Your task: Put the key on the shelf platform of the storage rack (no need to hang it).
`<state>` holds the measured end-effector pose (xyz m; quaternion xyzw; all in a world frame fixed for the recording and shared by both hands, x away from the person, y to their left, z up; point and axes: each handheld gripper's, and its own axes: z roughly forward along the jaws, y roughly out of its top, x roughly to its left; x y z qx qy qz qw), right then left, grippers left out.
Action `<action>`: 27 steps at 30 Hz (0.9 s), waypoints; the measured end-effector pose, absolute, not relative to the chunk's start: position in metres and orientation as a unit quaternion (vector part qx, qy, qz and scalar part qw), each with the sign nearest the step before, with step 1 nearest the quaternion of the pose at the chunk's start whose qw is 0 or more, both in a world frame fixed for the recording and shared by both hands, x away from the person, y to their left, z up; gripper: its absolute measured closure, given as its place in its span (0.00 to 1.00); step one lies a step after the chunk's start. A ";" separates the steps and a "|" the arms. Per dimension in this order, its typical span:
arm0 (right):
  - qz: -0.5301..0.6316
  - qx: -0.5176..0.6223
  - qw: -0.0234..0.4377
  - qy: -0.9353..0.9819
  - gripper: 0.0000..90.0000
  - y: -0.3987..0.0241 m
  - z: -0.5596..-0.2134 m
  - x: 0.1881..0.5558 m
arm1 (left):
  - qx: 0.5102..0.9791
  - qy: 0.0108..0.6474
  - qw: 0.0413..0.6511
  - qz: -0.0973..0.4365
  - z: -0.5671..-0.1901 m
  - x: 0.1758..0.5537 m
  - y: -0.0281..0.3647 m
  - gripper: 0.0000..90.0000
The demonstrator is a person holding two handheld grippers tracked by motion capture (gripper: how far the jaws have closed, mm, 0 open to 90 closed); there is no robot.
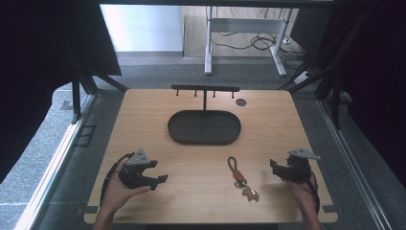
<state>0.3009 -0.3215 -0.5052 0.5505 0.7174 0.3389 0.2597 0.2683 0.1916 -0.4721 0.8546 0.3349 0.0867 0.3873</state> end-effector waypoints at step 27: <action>0.378 0.521 0.221 0.733 0.29 -0.334 -0.496 0.286 | 0.861 0.320 0.386 0.082 -0.470 0.265 0.184 0.34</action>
